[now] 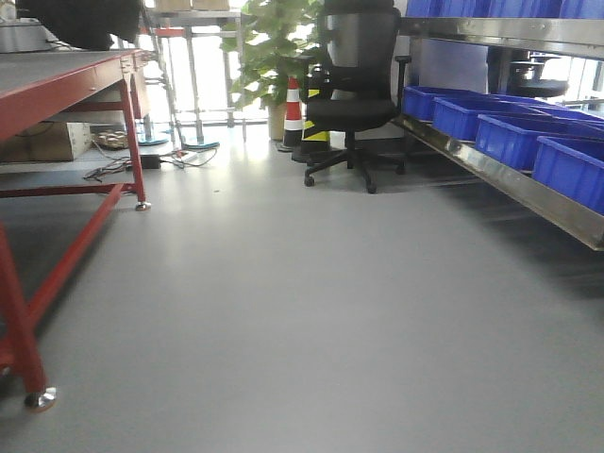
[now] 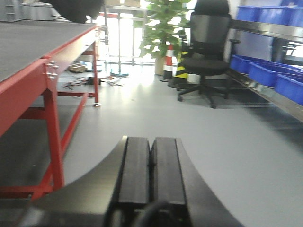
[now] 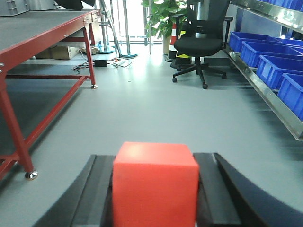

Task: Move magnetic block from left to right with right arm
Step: 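Drive the base past the red-framed table toward the office chair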

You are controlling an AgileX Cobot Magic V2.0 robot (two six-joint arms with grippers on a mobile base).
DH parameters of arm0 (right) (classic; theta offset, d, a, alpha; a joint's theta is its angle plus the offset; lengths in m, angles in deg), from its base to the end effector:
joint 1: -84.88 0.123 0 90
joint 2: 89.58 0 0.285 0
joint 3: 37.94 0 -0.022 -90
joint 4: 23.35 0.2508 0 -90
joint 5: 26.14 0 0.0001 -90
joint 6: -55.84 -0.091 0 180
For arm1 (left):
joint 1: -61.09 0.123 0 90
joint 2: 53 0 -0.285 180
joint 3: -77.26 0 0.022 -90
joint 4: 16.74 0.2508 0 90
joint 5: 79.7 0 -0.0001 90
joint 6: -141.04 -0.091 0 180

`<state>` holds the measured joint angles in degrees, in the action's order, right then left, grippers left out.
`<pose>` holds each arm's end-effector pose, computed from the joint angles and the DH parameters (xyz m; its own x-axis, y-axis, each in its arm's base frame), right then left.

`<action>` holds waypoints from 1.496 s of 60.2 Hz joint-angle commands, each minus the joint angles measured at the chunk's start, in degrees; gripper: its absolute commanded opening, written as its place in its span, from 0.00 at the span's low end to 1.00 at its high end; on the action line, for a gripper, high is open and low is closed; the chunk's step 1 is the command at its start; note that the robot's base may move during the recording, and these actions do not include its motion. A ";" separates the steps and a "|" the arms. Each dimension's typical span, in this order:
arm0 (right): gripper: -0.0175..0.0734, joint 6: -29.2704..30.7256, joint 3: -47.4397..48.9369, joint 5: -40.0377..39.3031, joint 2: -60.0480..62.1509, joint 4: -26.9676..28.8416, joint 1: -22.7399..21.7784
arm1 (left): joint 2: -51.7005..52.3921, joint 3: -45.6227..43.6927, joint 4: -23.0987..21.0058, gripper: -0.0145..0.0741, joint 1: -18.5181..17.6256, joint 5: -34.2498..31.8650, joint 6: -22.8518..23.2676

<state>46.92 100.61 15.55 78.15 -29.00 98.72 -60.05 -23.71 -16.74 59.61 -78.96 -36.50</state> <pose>0.0025 -0.0055 0.3413 -0.1033 0.0587 -0.9929 -0.1675 0.9830 0.0755 0.0567 -0.0015 0.2020 0.0543 -0.0443 -0.9975 0.0282 0.9987 -0.0429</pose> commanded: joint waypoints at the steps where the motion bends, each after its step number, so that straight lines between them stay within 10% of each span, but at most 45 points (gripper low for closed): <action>1: 0.33 0.64 1.19 -5.13 -1.15 -0.46 -0.27 | 0.81 0.55 0.00 0.03 1.04 -5.09 0.25; 90: 0.33 0.64 1.19 -5.13 -1.15 -0.46 -0.27 | 0.81 0.55 0.00 0.03 0.15 -5.09 0.25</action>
<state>46.92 100.61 15.55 78.15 -29.00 98.72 -60.05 -23.71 -16.74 60.15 -78.96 -36.50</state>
